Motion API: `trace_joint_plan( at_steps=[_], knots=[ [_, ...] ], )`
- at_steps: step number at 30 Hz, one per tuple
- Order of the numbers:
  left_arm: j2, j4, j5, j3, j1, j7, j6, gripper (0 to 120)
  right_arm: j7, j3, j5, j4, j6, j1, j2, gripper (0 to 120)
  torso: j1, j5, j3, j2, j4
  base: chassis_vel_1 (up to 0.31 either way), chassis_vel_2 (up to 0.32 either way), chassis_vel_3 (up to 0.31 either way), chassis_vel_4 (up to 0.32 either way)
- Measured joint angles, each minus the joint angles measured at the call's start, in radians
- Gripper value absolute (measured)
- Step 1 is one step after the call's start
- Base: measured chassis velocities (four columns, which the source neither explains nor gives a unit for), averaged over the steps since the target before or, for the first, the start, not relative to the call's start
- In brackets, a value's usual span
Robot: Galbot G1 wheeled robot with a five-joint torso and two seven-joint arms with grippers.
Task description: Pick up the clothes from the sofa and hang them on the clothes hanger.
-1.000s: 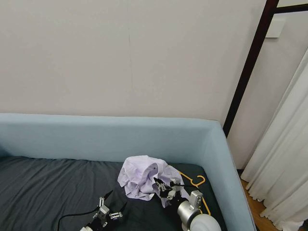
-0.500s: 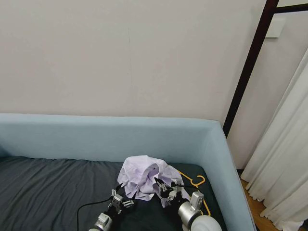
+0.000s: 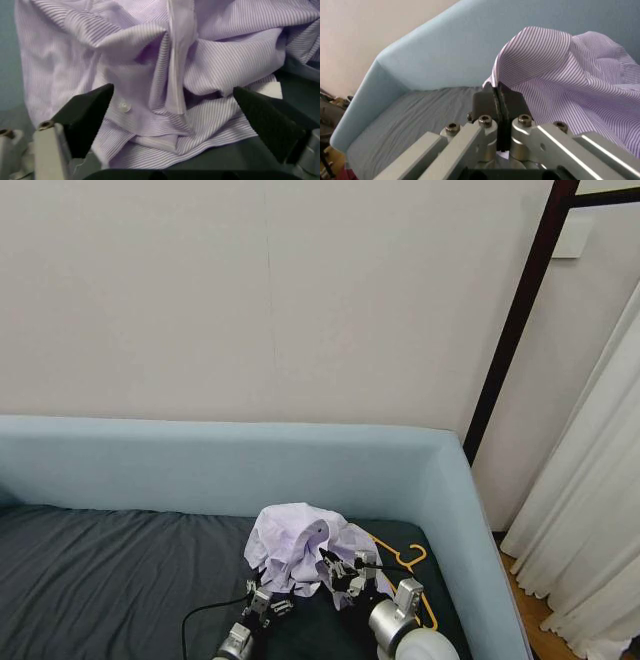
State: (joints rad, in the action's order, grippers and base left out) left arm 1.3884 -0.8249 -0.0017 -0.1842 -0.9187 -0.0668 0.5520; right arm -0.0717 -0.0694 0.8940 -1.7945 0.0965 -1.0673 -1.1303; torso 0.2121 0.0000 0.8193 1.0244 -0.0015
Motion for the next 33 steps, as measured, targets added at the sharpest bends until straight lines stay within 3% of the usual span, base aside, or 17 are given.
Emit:
trace_joint_plan(
  at_steps=[7, 10, 17, 25, 33],
  knots=[
    [0.018, 0.042, 0.033, 0.049, 0.037, 0.058, -0.032, 64, 0.001, 0.009, 0.006, -0.002, -0.001, -0.004, 0.002, 0, 0.000, 0.0000, 0.000, 0.000, -0.0001, 0.000, 0.000, 0.000, 0.000],
    [0.025, 0.051, 0.040, 0.052, 0.043, 0.082, -0.049, 58, 0.001, 0.013, 0.007, -0.004, -0.002, -0.006, 0.003, 0, 0.000, 0.0000, 0.000, 0.000, -0.0001, 0.000, 0.000, 0.000, 0.000],
    [0.009, 0.019, 0.047, 0.055, 0.020, 0.113, -0.077, 32, 0.004, 0.019, 0.010, -0.008, -0.004, -0.008, 0.005, 0, 0.000, 0.0000, 0.000, 0.000, 0.0001, 0.000, 0.000, 0.000, 0.000],
    [-0.006, -0.017, 0.046, 0.043, -0.003, 0.116, -0.081, 30, 0.008, 0.018, 0.007, -0.007, -0.005, -0.010, 0.002, 0, 0.000, -0.0001, 0.000, 0.000, 0.0000, 0.000, 0.000, 0.000, 0.000],
    [-0.017, -0.069, 0.048, 0.045, -0.040, 0.114, -0.076, 56, 0.010, 0.018, 0.003, -0.003, -0.007, -0.012, 0.001, 0, 0.000, -0.0001, 0.000, 0.000, 0.0000, 0.000, 0.000, 0.000, 0.000]
  ],
)
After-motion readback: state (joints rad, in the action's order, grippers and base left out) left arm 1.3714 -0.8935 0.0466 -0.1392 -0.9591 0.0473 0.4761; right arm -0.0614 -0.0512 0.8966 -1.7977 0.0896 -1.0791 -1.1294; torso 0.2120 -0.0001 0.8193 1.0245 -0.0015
